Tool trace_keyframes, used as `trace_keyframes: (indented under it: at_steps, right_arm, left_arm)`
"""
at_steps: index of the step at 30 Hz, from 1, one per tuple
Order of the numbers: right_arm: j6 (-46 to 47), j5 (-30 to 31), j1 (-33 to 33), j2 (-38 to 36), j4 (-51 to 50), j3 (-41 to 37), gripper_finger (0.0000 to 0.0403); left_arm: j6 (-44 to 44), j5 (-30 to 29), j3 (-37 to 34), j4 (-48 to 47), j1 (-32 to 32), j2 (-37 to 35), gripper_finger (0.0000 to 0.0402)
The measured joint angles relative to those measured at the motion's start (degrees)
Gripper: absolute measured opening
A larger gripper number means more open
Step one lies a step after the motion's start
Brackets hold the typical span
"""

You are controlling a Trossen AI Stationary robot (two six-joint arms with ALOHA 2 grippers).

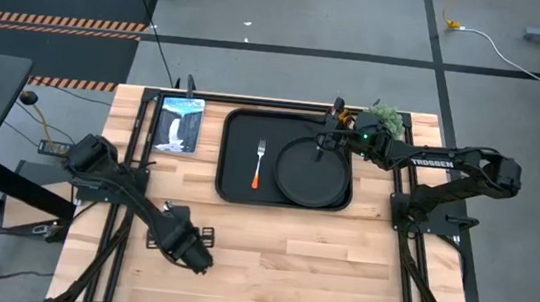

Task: Pick and place plate/cup/fork/spoon on tray
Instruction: Put the yellow spoon on the black tray to the left side of the orange fork

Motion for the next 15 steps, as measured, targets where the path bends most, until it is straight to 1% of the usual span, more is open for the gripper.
trace_keyframes:
  at_steps: [4, 7, 11, 15]
  right_arm:
    - [0.4, 0.0, 0.0, 0.0, -0.3, 0.0, 0.0069]
    - [0.8, -0.1, 0.0, 0.0, -0.4, 0.0, 0.0065]
    - [0.8, -0.1, 0.0, 0.0, -0.6, 0.0, 0.0059]
    - [0.8, -0.1, 0.0, 0.0, -0.6, 0.0, 0.0055]
  left_arm:
    - [-0.7, 0.2, -4.3, 4.8, 1.0, 0.0, 0.0175]
    - [-1.2, 2.0, -7.2, 8.5, 1.6, 0.0, 0.0191]
    - [-1.3, 2.6, -9.8, 11.9, 1.7, -0.4, 0.0192]
    - [-0.9, 2.5, -10.0, 12.5, 1.8, -0.5, 0.0173]
